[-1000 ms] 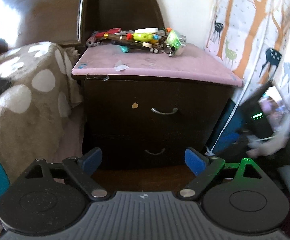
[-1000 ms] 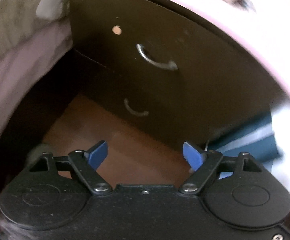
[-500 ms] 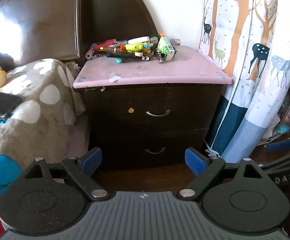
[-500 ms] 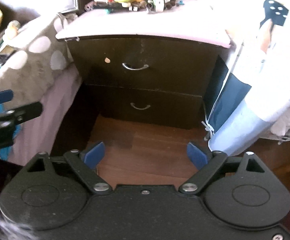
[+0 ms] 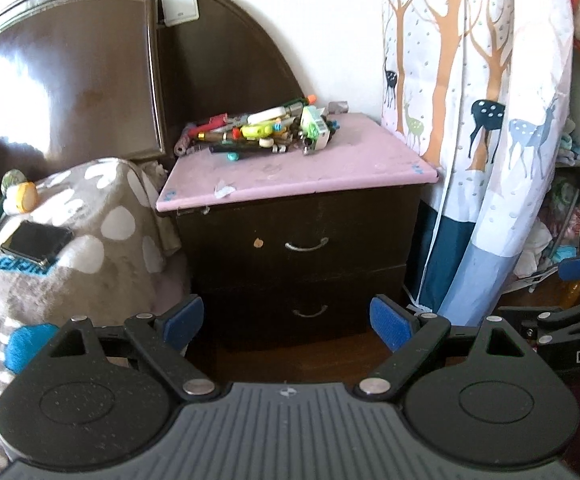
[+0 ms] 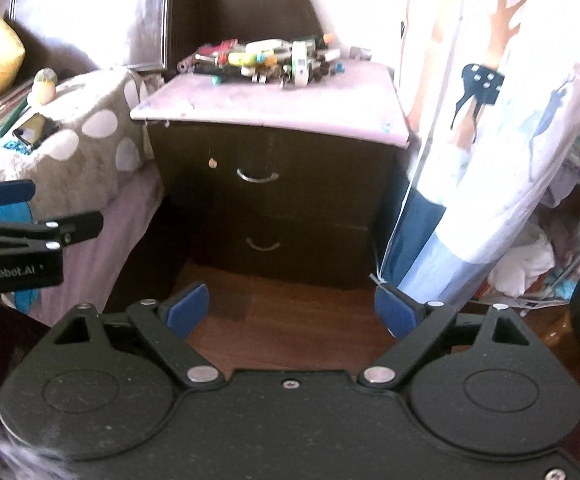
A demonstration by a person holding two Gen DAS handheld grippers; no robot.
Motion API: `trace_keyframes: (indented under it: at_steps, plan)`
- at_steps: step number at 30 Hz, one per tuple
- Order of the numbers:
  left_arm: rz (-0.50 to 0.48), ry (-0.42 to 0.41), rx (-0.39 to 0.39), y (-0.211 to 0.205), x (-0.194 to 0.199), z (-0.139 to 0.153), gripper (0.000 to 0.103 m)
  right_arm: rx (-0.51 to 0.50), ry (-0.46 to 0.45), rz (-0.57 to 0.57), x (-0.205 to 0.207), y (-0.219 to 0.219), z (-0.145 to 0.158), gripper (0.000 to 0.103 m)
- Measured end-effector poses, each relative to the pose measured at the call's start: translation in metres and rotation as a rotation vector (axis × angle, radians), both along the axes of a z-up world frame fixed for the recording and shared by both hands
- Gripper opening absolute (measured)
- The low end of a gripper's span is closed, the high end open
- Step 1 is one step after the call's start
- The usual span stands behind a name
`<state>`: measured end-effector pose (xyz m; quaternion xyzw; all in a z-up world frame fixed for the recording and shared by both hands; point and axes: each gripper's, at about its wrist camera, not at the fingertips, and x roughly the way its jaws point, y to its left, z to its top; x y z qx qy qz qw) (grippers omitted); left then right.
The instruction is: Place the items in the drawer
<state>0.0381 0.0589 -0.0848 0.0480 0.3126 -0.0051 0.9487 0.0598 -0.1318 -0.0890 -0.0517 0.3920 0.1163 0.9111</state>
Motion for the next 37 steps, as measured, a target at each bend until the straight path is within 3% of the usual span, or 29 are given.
trace_keyframes:
  at_steps: [15, 22, 37]
  plan:
    - [0.024, -0.12, -0.03, -0.024, -0.04, 0.054, 0.091, -0.003, -0.086, -0.057, -0.021, -0.018, 0.043, 0.093]
    - [0.036, -0.129, 0.004, -0.031, -0.043, 0.059, 0.091, -0.008, -0.113, -0.044, -0.027, -0.017, 0.05, 0.094]
    - [-0.011, -0.137, -0.027, -0.031, -0.047, 0.057, 0.091, -0.029, -0.11, -0.031, -0.027, -0.013, 0.046, 0.094]
